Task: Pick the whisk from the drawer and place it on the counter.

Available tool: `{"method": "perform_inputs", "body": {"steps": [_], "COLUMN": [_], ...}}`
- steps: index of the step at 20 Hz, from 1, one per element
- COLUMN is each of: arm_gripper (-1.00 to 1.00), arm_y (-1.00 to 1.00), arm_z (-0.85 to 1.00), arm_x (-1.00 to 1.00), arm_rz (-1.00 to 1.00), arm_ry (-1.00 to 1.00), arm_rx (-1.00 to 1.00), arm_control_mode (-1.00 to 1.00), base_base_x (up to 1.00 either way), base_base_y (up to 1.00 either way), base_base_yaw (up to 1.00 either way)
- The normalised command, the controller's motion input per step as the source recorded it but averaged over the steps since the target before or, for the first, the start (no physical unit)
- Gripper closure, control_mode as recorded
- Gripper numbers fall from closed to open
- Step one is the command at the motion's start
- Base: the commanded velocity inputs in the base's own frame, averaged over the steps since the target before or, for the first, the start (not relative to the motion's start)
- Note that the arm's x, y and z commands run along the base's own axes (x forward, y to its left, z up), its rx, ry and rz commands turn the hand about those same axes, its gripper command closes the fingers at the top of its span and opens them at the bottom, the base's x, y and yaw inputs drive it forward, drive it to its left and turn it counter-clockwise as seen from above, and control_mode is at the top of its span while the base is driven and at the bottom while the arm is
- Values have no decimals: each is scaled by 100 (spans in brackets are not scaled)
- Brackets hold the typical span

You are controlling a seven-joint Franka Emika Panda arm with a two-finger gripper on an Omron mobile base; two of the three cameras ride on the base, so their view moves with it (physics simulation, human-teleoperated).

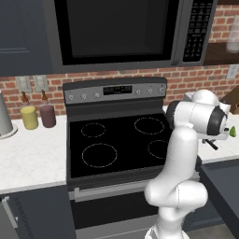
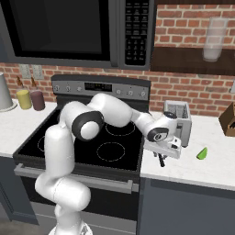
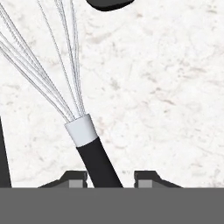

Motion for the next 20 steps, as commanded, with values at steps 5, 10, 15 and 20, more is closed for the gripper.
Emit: {"method": "perform_inputs", "body": {"steps": [5,10,15,20], "arm_gripper": [-100,-100,-100,-100], "arm_y": [0,0,22,87], "arm_z": [0,8,89,99], "arm_x": [0,0,-17,-70], "arm_rz": [0,0,-5,-11], "arm_ry": [0,-1,-12,-17], "arm_rx": [0,0,-1,-7], "arm_control_mode": [-100,-100,-100,-100], "base_base_x": [0,0,0,0], "base_base_y": [0,0,0,0], "base_base_yaw": [0,0,0,0]}}
